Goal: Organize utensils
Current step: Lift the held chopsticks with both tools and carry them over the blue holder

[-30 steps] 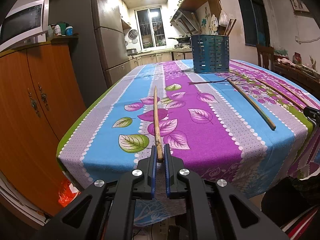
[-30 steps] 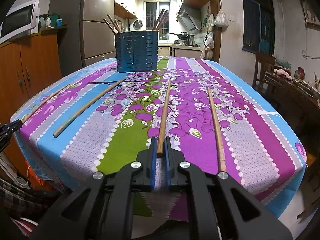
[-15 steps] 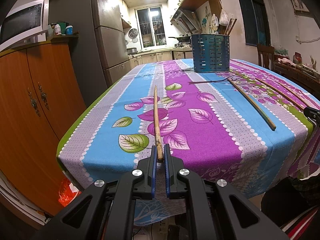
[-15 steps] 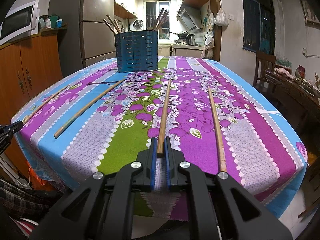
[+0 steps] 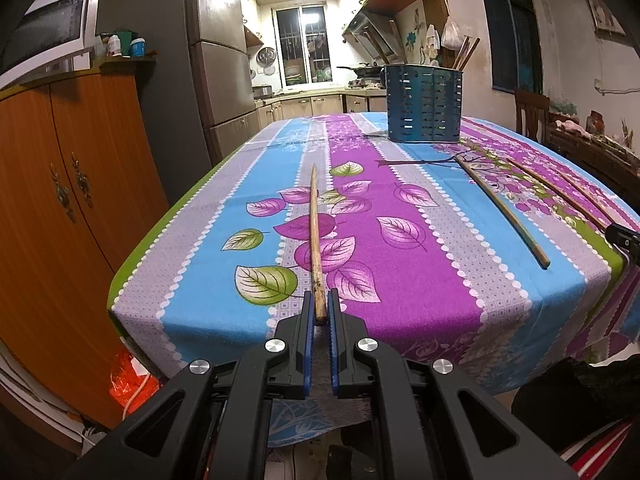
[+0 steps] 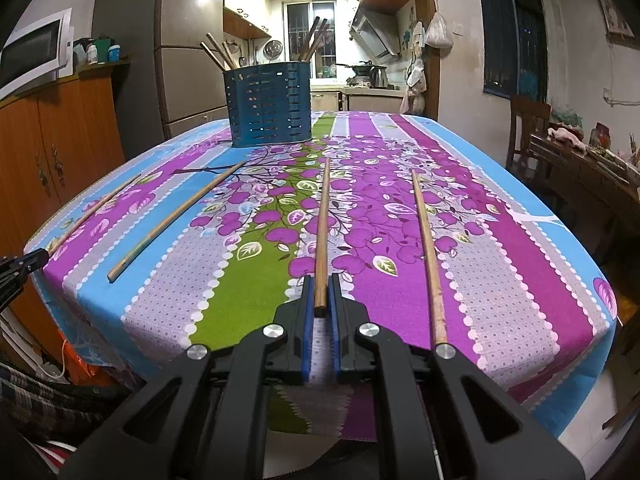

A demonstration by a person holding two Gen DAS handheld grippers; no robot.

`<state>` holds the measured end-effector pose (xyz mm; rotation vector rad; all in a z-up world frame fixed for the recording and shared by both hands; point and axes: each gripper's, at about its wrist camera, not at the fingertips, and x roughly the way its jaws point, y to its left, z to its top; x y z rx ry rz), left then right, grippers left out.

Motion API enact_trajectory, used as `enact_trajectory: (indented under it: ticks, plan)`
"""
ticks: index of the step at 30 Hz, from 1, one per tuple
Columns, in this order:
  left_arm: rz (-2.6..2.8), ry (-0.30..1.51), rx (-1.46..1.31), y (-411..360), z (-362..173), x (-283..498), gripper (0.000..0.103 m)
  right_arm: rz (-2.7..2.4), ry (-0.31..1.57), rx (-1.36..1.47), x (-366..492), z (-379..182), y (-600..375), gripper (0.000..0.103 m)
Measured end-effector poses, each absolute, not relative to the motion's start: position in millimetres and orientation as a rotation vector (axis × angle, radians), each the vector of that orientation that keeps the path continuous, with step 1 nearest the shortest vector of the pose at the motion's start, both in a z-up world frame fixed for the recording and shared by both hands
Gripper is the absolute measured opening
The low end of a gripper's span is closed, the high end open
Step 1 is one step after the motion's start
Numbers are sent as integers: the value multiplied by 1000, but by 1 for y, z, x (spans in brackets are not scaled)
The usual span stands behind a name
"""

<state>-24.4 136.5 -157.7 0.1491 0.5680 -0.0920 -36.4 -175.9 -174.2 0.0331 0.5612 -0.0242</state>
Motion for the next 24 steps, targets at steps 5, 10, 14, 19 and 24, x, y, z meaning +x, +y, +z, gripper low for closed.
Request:
enact_trajectory:
  ticks: [5, 10, 14, 19, 24]
  plan:
    - [-86, 576, 133, 138, -148, -22, 7, -21, 544, 38, -37, -168, -180, 5]
    - [-90, 532, 104, 142, -123, -25, 7, -9, 477, 41, -40, -147, -181, 5]
    - [-93, 470, 101, 140, -100, -30, 7, -2, 416, 30, -41, -127, -182, 5]
    - [-109, 407, 94, 135, -77, -30, 7, -2, 354, 10, -41, -106, -186, 5]
    - [-118, 384, 103, 130, -66, -28, 7, -9, 322, -8, -40, -98, -186, 5]
